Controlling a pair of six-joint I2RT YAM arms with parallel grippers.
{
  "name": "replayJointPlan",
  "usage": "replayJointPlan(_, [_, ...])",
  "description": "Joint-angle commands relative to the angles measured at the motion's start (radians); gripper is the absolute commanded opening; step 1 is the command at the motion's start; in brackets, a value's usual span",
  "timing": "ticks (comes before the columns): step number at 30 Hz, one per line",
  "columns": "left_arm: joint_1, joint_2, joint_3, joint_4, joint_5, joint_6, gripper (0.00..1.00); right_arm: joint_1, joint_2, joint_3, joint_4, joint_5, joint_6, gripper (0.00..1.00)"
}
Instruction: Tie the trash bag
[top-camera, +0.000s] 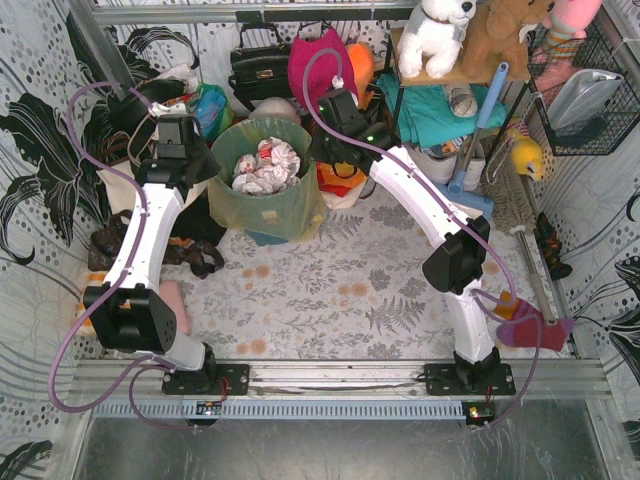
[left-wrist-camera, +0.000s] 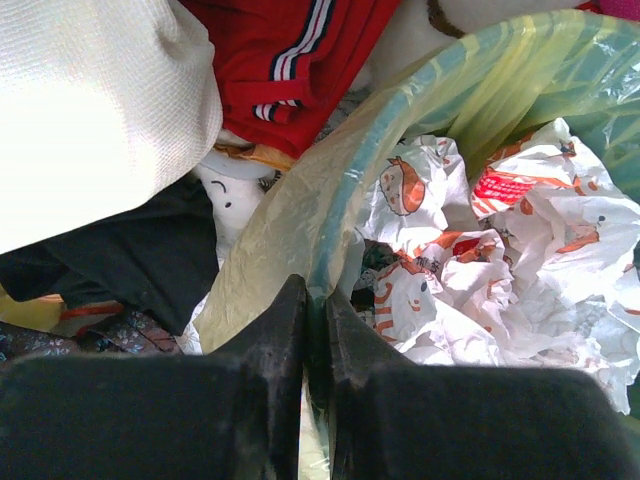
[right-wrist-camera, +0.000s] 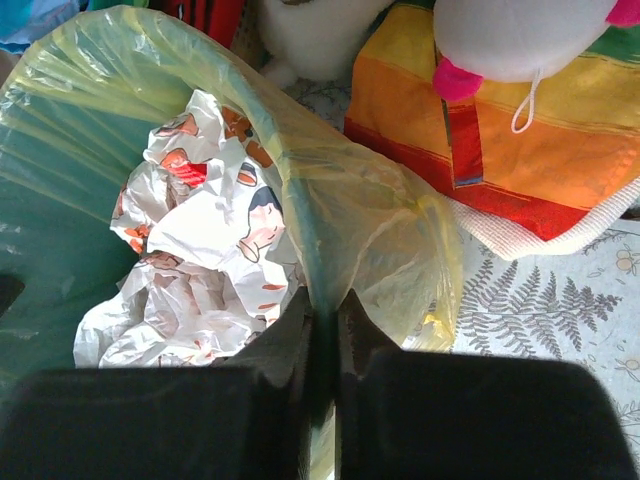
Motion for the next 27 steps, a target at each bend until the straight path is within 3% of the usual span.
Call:
replayJointPlan(1, [0.002, -0.025, 0.050, -0.020, 0.071, 0.053, 0.00, 0.012, -0.033, 0.041, -0.031, -0.017, -0.014, 0.00])
replayJointPlan(6, [-0.064, -0.065, 0.100, -0.131, 0.099, 0.079, 0.00, 0.018, -0.123, -0.001, -0.081, -0.023, -0.016, 0.00])
replayJointPlan(12, [-0.260, -0.133, 0.120, -0.273, 0.049, 0.065, 0.00, 0.030, -0.291, -0.175, -0.178, -0.031, -0.032, 0.00])
replayJointPlan(20, [-0.584, -0.260, 0.041, -0.372, -0.052, -0.120, 0.00, 0.044, -0.640, -0.553, -0.199, -0.027, -0.007, 0.00])
replayJointPlan(27, [-0.828, -0.354, -0.052, -0.420, -0.103, -0.319, 0.00, 0.046, -0.839, -0.727, -0.290, -0.063, 0.006, 0.00])
